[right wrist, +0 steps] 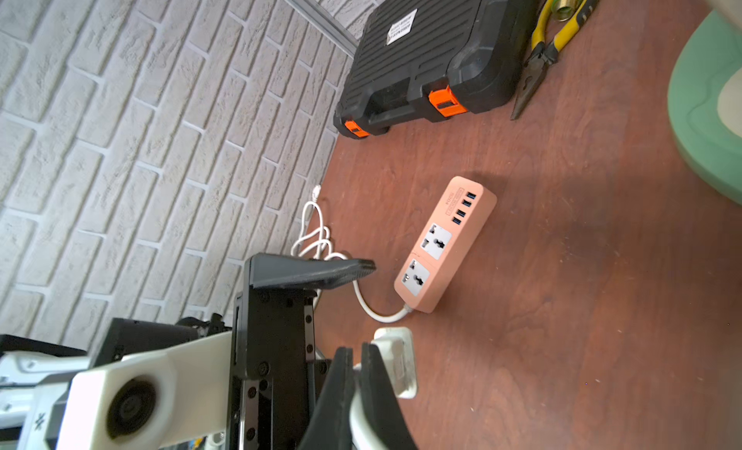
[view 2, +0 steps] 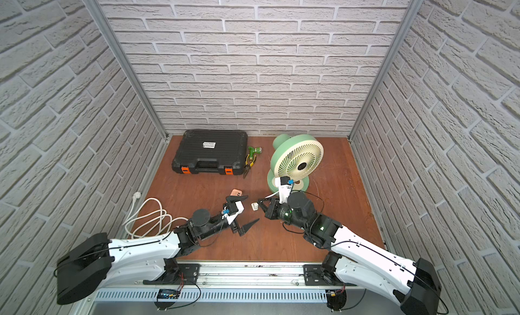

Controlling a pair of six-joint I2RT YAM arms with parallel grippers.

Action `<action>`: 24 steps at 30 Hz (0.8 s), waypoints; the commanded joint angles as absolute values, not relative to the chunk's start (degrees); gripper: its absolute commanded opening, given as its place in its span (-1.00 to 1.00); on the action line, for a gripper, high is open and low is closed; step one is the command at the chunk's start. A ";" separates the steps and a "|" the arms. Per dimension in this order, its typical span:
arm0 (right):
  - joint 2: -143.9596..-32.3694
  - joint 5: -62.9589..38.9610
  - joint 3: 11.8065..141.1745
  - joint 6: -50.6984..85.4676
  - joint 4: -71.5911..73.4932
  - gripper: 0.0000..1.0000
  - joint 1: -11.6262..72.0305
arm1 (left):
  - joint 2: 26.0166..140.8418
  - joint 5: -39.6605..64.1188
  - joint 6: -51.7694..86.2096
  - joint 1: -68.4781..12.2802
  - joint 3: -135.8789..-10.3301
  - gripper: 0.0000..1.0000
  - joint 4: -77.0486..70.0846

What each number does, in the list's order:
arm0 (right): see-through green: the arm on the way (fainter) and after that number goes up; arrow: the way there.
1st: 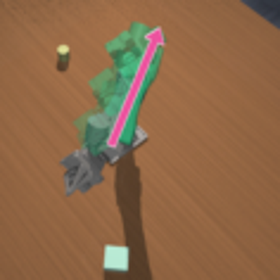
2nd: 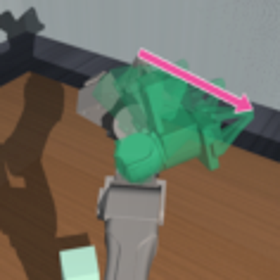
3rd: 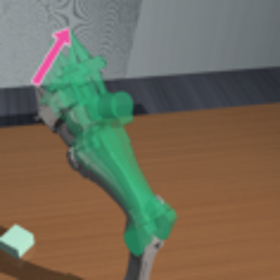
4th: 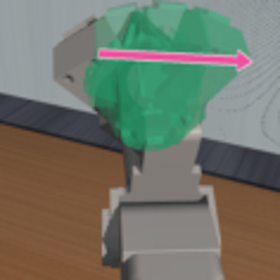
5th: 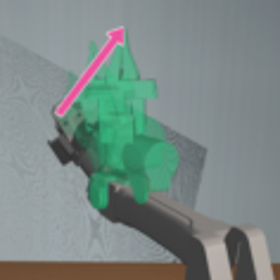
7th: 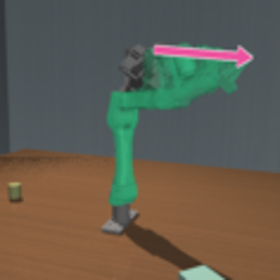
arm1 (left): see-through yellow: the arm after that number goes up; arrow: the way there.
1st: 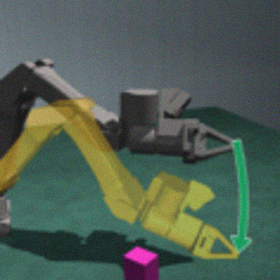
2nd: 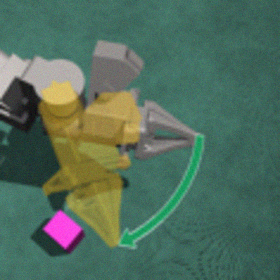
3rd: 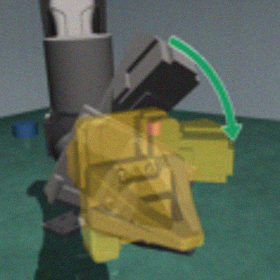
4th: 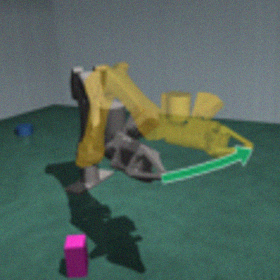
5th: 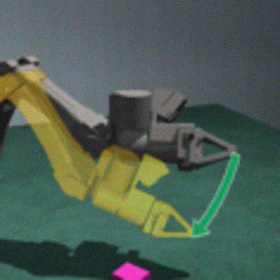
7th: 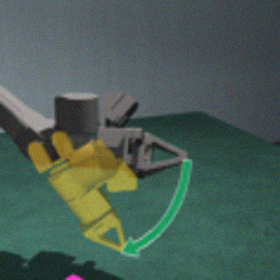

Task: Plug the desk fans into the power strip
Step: Pick up the plug from the center of the board.

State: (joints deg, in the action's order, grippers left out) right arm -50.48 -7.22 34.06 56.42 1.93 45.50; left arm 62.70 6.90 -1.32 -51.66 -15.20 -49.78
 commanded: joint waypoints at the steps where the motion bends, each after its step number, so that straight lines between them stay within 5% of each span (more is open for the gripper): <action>1: -50.83 -18.38 32.42 62.18 10.89 -0.95 42.96 | 61.34 8.61 0.11 -51.75 -15.55 0.97 -51.81; 12: -54.52 -25.94 29.25 70.14 25.15 -0.94 40.82 | 63.68 7.58 1.50 -51.64 -16.24 0.89 -51.81; 15: -53.56 -25.29 28.36 70.91 25.99 -0.94 40.19 | 62.87 8.03 1.14 -51.32 -15.92 0.65 -52.58; 20: -52.64 -25.61 28.37 70.70 24.70 -0.94 38.79 | 60.87 7.82 1.22 -50.87 -15.19 -0.29 -52.74; 24: -53.82 -26.26 27.33 72.75 28.03 -0.94 38.67 | 59.50 7.01 0.87 -50.85 -15.19 -0.18 -52.39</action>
State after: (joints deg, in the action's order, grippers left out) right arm -53.74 -25.34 28.36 71.13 22.63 39.09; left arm 61.01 7.33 1.19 -50.94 -15.73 -48.90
